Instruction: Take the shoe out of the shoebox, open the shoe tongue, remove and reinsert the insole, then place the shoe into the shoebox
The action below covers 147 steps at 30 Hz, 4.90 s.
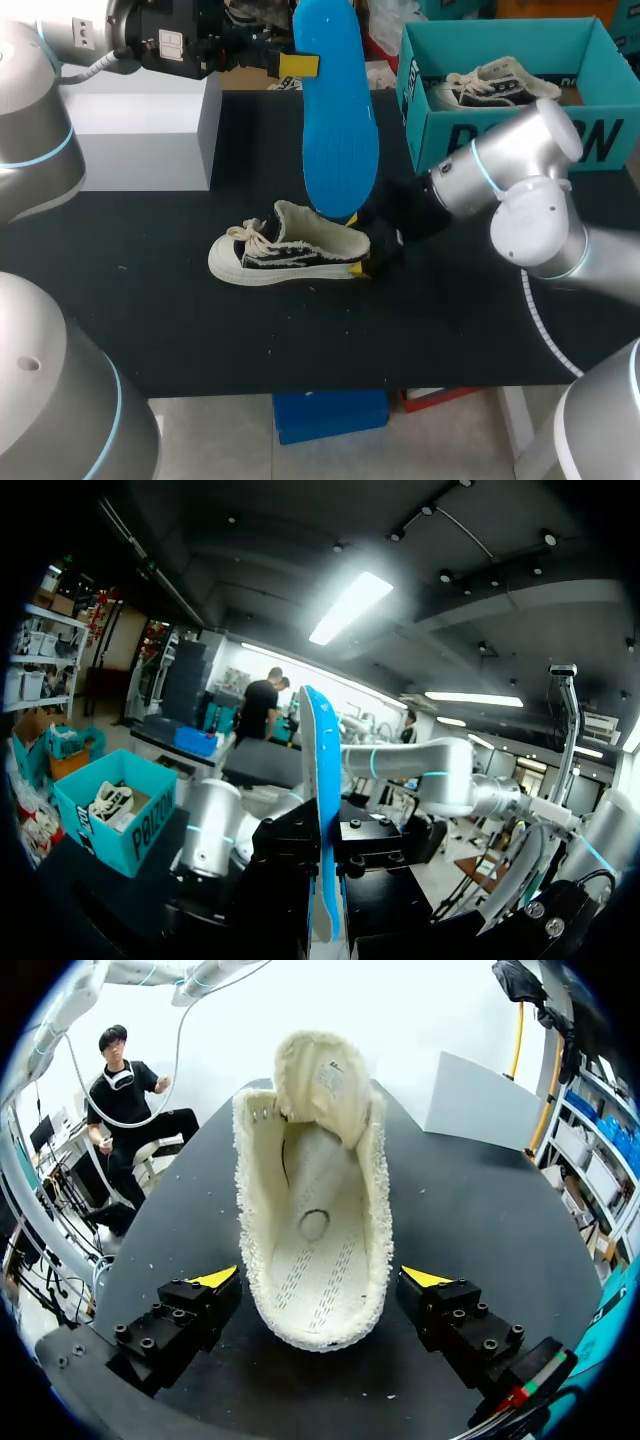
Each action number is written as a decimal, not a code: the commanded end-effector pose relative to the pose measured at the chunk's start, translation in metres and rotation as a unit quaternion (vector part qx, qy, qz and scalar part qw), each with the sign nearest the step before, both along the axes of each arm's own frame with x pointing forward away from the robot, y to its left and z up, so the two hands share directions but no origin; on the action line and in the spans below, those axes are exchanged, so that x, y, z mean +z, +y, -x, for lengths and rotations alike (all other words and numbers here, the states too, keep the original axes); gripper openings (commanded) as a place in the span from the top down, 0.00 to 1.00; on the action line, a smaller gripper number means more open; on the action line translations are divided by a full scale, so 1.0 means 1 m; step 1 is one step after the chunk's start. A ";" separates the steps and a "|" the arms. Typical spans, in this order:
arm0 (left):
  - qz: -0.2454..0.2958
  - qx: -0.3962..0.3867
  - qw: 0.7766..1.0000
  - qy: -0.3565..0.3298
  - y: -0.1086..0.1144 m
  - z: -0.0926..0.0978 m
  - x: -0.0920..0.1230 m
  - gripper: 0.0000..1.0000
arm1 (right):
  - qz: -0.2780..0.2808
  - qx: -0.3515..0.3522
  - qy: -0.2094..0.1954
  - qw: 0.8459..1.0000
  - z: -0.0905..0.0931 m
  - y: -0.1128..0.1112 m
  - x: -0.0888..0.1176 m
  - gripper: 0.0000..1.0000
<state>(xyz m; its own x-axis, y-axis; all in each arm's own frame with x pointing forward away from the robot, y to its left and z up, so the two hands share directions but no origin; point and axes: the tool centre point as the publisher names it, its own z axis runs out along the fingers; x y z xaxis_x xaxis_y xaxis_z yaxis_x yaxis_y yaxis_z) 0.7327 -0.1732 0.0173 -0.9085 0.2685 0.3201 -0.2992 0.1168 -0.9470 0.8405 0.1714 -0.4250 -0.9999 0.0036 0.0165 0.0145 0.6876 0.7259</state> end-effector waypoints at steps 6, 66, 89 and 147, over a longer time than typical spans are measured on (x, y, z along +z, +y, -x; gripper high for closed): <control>0.000 0.001 1.000 0.000 -0.001 0.000 -0.001 1.00 | 0.001 -0.001 0.000 1.000 0.001 -0.001 -0.002 0.00; 0.000 0.001 1.000 0.000 -0.001 0.000 -0.001 1.00 | 0.375 0.039 0.028 0.926 -0.042 0.077 0.035 0.00; 0.000 0.001 1.000 0.000 -0.001 0.000 -0.001 1.00 | 0.375 0.026 0.033 0.926 -0.035 0.081 0.023 1.00; 0.000 0.001 1.000 0.000 -0.001 0.000 -0.001 1.00 | 0.368 -0.642 0.159 0.654 -0.047 0.043 0.135 1.00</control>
<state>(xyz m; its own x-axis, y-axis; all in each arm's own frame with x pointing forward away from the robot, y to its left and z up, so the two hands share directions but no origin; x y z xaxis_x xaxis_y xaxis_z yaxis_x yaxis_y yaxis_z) 0.7322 -0.1718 0.0164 -0.9084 0.2681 0.3209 -0.3000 0.1167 -0.9468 0.8901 0.2085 -0.2866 -0.4808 0.8511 -0.2108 0.8725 0.4883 -0.0186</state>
